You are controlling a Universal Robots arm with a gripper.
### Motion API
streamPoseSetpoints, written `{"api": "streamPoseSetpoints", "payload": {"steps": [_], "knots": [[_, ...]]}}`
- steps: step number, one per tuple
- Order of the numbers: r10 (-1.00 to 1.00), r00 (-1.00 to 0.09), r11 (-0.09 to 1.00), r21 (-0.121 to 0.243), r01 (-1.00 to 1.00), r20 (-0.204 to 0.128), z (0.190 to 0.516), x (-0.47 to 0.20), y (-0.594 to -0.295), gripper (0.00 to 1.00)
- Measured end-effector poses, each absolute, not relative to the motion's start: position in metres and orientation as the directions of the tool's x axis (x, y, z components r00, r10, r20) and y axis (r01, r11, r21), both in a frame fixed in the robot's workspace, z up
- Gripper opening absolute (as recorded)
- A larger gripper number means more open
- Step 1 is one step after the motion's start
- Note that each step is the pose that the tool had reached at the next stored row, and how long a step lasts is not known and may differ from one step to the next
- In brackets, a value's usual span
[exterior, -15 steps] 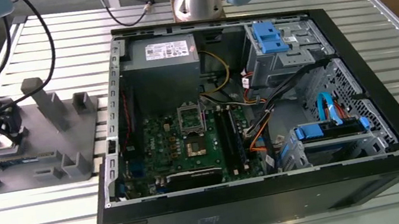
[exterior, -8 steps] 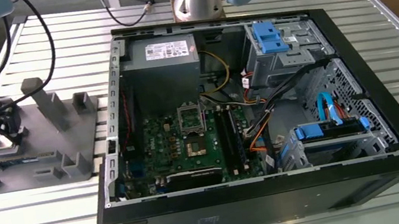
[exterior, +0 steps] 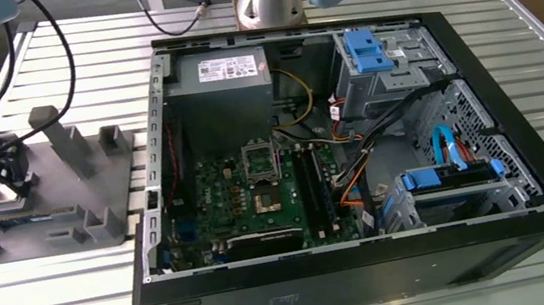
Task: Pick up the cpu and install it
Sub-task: 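Pick up the cpu and move it towards the insertion slot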
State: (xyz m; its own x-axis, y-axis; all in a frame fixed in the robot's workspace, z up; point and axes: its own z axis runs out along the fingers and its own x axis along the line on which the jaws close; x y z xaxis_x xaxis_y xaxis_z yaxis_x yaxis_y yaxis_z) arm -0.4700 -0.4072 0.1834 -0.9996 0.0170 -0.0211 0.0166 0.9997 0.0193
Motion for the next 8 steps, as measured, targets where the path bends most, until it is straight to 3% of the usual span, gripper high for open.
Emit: {"api": "streamPoseSetpoints", "payload": {"steps": [8], "knots": [[0.017,-1.000,1.000,0.020,0.017,-0.021,0.1860,-0.4699,-0.4072,0.47]]}}
